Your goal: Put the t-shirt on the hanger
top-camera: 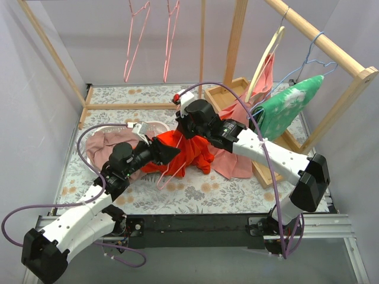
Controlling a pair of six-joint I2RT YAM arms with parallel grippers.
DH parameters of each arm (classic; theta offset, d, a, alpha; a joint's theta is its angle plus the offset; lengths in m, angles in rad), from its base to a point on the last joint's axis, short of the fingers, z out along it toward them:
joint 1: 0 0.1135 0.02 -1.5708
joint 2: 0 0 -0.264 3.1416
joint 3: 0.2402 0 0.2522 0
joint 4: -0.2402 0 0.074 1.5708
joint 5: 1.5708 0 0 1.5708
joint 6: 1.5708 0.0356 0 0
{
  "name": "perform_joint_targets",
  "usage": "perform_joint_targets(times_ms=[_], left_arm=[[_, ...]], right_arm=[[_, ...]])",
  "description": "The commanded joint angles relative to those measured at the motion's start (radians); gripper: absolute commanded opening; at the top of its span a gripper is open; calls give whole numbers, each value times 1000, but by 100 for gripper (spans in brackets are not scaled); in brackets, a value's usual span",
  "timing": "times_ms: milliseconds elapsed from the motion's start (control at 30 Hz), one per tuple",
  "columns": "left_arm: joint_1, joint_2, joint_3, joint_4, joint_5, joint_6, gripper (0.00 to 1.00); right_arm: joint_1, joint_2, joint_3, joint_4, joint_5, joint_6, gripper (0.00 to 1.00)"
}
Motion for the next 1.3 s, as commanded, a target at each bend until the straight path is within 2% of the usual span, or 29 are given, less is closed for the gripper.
perform_joint_targets(times_ms=[0, 100, 200, 233, 333, 367, 500, 667, 767, 933, 1100, 1267], left_arm=[[-3, -25, 88, -94, -180, -198, 61], [-3, -38, 136, -227, -253, -222, 70], [-3, 17, 223, -420, -247, -197, 66], [-3, 42, 241, -507, -241, -197, 62], [-4, 45, 228, -574, -201, -217, 52], [-10, 43, 210, -585, -198, -228, 52], [-47, 59, 179, -602, -194, -277, 50], [-200, 154, 191, -566, -285, -361, 49], [-262, 229, 223, -528, -345, -398, 45], [-285, 297, 263, -525, -431, -416, 43], [-284, 332, 262, -497, -450, -430, 41], [-284, 326, 240, -467, -459, -447, 35]], right_arm=[[4, -58, -32, 109, 41, 17, 1], [4, -88, -53, 126, 45, 9, 1], [4, -116, -64, 135, 71, 9, 1], [4, -130, -69, 141, 90, 9, 1], [3, -141, -69, 152, 129, 9, 1], [4, -141, -64, 153, 132, 8, 1], [4, -145, -44, 155, 152, 12, 1], [3, -151, -46, 155, 158, 15, 1], [4, -156, -58, 155, 169, 20, 1], [6, -168, -70, 155, 166, 32, 1], [6, -182, -84, 155, 172, 40, 1], [8, -191, -89, 150, 175, 40, 1]])
